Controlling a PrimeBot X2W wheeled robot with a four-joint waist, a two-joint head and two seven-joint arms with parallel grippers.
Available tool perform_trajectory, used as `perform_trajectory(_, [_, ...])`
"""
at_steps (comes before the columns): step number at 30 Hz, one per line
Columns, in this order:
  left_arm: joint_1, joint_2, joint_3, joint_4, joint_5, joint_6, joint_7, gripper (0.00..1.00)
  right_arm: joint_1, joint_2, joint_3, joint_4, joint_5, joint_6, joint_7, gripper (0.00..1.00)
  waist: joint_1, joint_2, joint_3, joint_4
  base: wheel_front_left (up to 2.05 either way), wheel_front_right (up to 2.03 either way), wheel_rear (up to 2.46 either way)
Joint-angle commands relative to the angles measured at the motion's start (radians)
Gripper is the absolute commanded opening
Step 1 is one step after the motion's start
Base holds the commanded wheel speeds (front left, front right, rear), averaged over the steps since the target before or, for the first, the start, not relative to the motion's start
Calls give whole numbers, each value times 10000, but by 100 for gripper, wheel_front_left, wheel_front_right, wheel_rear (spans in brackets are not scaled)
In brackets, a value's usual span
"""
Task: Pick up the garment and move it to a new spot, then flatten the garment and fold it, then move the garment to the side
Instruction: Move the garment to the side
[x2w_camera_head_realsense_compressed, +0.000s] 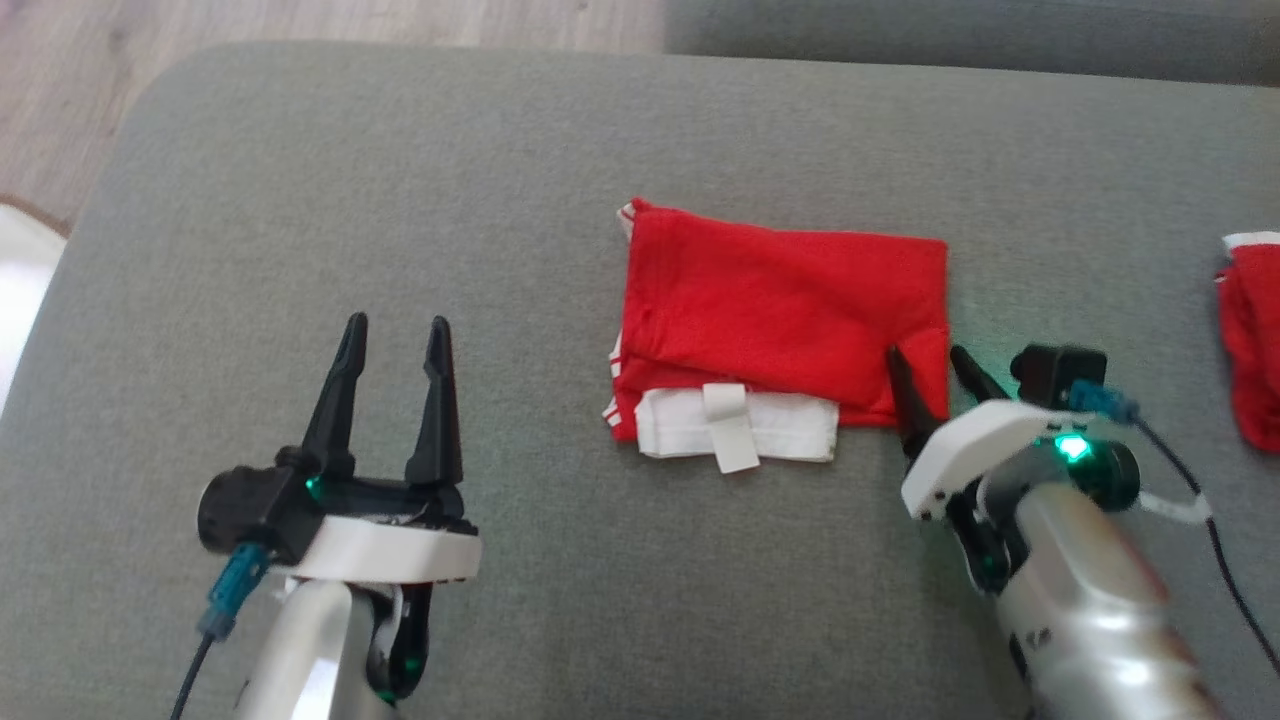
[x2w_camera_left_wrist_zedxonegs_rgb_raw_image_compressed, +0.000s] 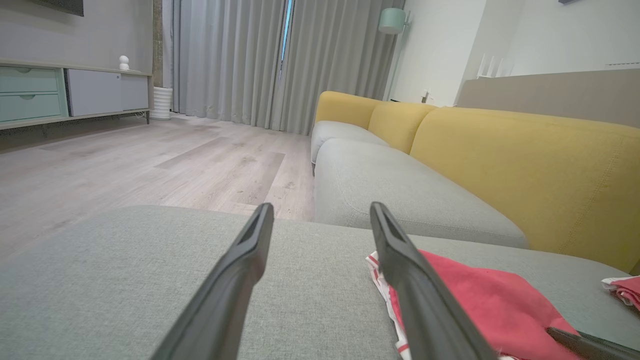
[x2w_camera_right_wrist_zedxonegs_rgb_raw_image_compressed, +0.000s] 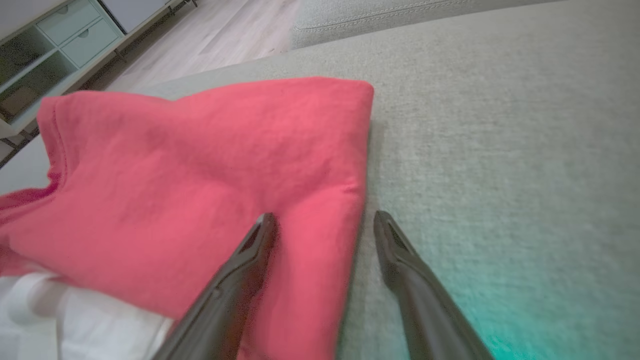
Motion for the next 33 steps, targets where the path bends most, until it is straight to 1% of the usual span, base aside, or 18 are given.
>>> perform_trajectory(1, [-452, 70, 235, -322, -38, 21, -51, 100, -449, 30, 290, -119, 172, 35, 1, 100, -1, 0, 104, 123, 0, 0, 0])
perform_trajectory(3, [-496, 70, 184, -340, -74, 45, -51, 100, -731, 30, 425, 302, 393, 35, 33, 100, -1, 0, 182, 199, 0, 0, 0])
perform_trajectory(5, [-534, 70, 149, -348, -96, 66, -51, 100, -1005, 30, 544, 731, 379, 35, -30, 100, -1, 0, 239, 239, 0, 0, 0])
perform_trajectory(6, [-547, 70, 138, -347, -96, 75, -51, 100, -1118, 30, 634, 915, 380, 35, -71, 93, -1, 0, 259, 247, 0, 0, 0])
perform_trajectory(7, [-556, 70, 136, -348, -95, 86, -51, 100, -1230, 30, 747, 1061, 312, 35, -183, 0, -1, 0, 276, 241, 0, 0, 0])
perform_trajectory(10, [-564, 70, 160, -349, -57, 105, -51, 100, -1529, 30, 1050, 1364, -46, 35, -759, 0, -1, 0, 269, 113, 0, 0, 0])
perform_trajectory(14, [-594, 70, 156, -367, 5, 103, -51, 100, -1963, -2, 1024, 1674, -1198, 35, -1389, 0, -1, 0, 215, -282, 0, 0, 0])
perform_trajectory(20, [-756, 70, -30, -453, 20, 121, -51, 100, -2155, -515, 867, 1146, -2594, 35, -1634, 0, -1, 0, 148, -1131, 0, 0, 0])
perform_trajectory(23, [-882, 70, -193, -489, -19, 142, -51, 100, -2111, -922, 895, 708, -2958, 35, -1650, 0, -1, 0, 182, -1551, 0, 0, 0])
perform_trajectory(27, [-1084, 70, -377, -550, -59, 157, -51, 100, -2082, -1634, 1187, 179, -3122, 35, -1635, 0, -1, 0, 277, -2070, 0, 0, 0])
perform_trajectory(29, [-1168, 70, -446, -591, -67, 171, -51, 100, -2109, -2074, 1357, -58, -3050, 35, -1488, 0, -1, 0, 351, -2293, 0, 0, 0])
perform_trajectory(33, [-1321, 70, -509, -658, -50, 189, -51, 100, -2264, -3149, 1655, -600, -2754, 35, -1031, 0, -1, 0, 584, -2639, 0, 0, 0])
